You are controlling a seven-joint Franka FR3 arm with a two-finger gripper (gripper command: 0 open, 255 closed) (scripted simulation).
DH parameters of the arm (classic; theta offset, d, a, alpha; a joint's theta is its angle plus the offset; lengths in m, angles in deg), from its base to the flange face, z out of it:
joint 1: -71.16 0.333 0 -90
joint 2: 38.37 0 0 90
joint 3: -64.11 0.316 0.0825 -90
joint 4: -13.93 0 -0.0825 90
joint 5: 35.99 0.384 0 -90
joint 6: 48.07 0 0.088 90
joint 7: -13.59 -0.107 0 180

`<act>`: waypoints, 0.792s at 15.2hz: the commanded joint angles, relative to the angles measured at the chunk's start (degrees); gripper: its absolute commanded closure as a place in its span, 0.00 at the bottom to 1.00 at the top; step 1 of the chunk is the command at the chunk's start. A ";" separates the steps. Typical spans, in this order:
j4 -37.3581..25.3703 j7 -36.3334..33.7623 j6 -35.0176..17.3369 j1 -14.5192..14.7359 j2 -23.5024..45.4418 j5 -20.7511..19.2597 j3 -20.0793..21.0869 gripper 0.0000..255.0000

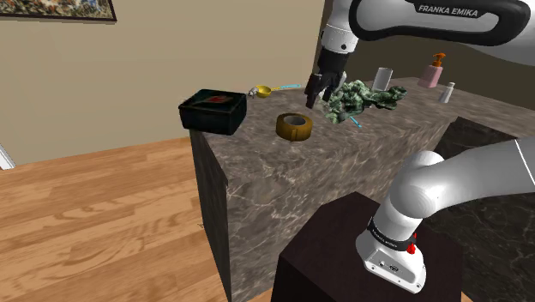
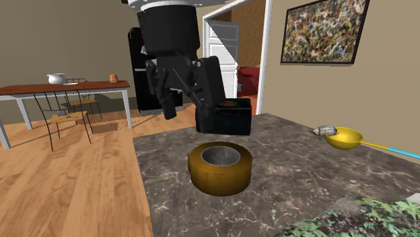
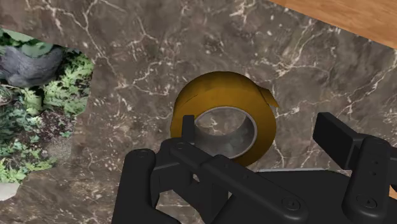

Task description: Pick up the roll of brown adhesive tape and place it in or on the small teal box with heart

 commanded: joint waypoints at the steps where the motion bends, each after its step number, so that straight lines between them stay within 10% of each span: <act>1: 0.00 0.00 0.00 0.00 0.00 0.00 0.00 0.00; 12: 3.99 -2.55 -16.61 0.79 14.34 1.41 3.48 0.00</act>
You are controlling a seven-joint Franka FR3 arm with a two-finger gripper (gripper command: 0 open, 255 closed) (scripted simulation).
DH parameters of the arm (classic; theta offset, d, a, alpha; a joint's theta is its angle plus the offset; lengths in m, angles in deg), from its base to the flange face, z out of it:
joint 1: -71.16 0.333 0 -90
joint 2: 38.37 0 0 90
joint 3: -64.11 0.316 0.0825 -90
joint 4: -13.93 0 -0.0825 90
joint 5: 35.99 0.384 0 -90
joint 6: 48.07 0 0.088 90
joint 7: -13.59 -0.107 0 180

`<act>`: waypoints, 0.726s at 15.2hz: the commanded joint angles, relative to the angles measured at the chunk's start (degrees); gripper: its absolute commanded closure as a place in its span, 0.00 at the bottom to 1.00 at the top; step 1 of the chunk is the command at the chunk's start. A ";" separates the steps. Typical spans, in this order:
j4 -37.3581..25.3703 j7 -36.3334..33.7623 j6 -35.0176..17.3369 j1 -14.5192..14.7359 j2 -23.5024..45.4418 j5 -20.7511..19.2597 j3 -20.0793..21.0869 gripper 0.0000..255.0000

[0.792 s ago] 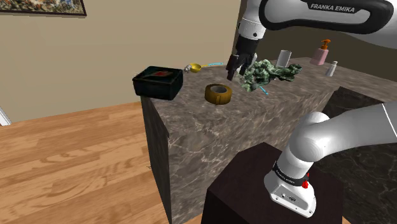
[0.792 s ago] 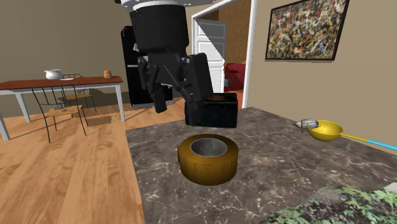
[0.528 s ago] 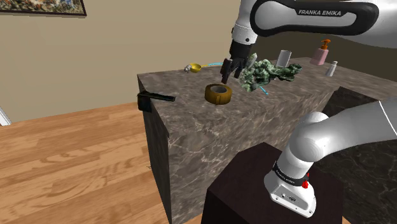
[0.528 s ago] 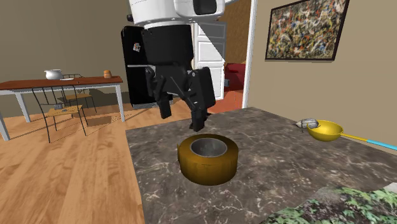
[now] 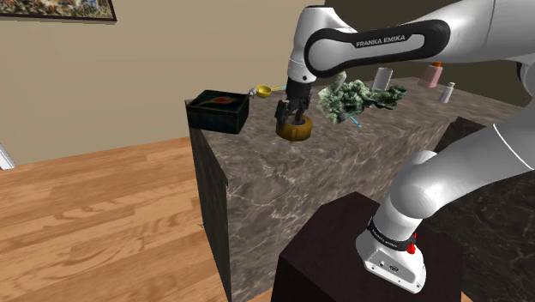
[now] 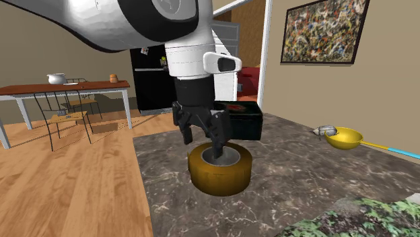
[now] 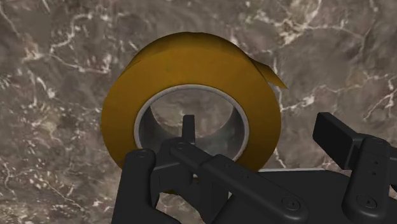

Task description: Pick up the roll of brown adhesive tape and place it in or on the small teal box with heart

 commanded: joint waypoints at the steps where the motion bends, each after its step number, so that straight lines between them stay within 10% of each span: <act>1: 1.09 -0.10 -2.02 0.01 0.92 0.04 0.17 0.00; 11: 3.80 -0.13 -5.81 -0.01 2.00 0.06 0.34 0.00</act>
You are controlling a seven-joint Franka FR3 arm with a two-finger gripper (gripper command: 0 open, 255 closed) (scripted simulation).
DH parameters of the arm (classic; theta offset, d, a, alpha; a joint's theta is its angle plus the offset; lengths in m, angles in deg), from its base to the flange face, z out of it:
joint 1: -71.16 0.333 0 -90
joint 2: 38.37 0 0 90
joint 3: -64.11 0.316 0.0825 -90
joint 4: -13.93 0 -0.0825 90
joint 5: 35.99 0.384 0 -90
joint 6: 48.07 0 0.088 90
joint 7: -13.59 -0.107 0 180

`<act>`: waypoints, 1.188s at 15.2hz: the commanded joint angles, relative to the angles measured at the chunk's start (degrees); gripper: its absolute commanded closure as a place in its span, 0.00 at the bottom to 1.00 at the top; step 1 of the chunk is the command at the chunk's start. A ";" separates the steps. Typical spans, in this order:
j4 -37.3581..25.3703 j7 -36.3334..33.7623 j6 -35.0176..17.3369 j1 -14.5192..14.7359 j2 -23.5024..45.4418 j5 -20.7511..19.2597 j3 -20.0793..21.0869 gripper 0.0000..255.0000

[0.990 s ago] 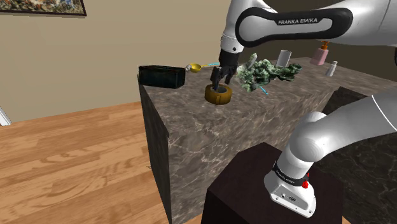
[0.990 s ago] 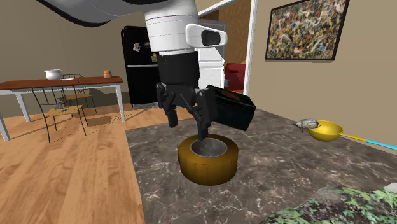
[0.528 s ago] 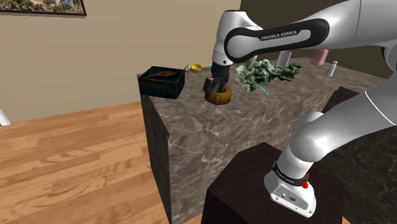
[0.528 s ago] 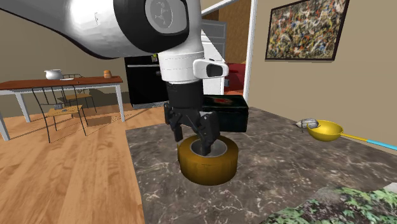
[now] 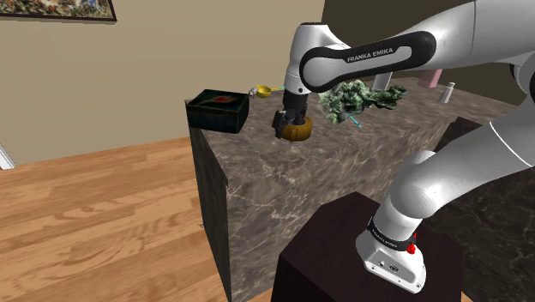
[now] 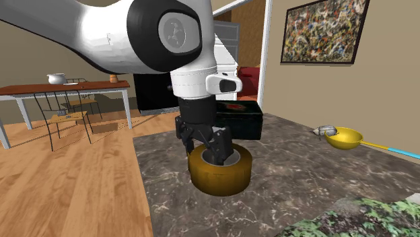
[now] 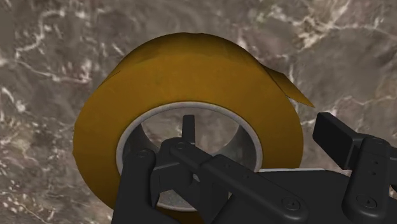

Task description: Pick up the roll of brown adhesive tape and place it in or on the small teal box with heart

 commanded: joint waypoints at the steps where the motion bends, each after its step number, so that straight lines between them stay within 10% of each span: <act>1: 0.02 0.00 -0.03 0.00 0.01 0.00 0.00 0.00; 3: 0.01 0.00 -0.02 0.00 0.00 0.00 0.00 0.00; 4: 0.01 0.00 -0.02 0.00 0.00 0.00 0.00 1.00; 18: -3.38 0.08 3.99 -0.05 -0.62 -0.09 -0.20 1.00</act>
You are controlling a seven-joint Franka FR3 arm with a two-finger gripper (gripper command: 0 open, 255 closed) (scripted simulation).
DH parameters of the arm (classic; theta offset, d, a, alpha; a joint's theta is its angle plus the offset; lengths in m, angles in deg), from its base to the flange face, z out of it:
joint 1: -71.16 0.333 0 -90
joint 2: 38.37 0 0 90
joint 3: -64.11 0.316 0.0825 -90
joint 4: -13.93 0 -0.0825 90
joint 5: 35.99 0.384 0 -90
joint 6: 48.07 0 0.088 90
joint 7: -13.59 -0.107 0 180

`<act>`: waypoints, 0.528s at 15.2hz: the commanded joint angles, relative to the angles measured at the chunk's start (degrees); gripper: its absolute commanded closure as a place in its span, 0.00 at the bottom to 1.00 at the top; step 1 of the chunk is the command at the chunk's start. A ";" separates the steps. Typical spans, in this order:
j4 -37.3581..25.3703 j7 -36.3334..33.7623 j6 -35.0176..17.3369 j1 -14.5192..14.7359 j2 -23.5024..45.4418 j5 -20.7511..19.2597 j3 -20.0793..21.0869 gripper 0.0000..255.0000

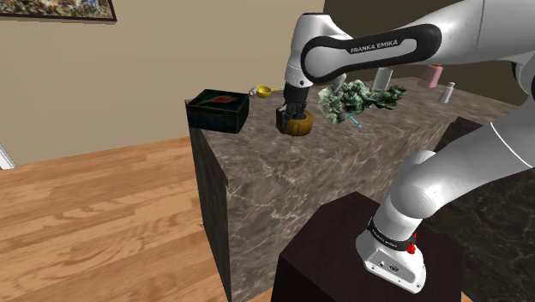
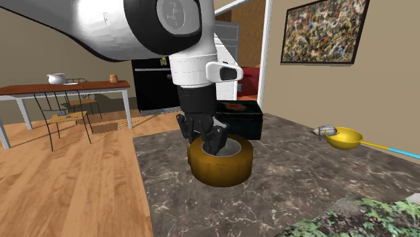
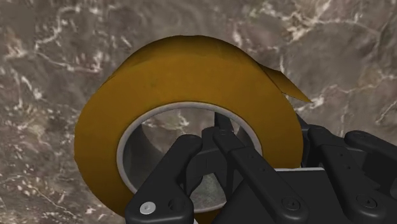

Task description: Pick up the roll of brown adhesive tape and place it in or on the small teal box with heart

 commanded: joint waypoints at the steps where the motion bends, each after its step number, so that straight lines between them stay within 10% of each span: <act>1: -1.38 0.00 1.55 -0.01 -0.18 -0.03 -0.05 1.00; 8: -6.62 0.07 6.99 -0.11 -0.38 -0.18 -0.29 1.00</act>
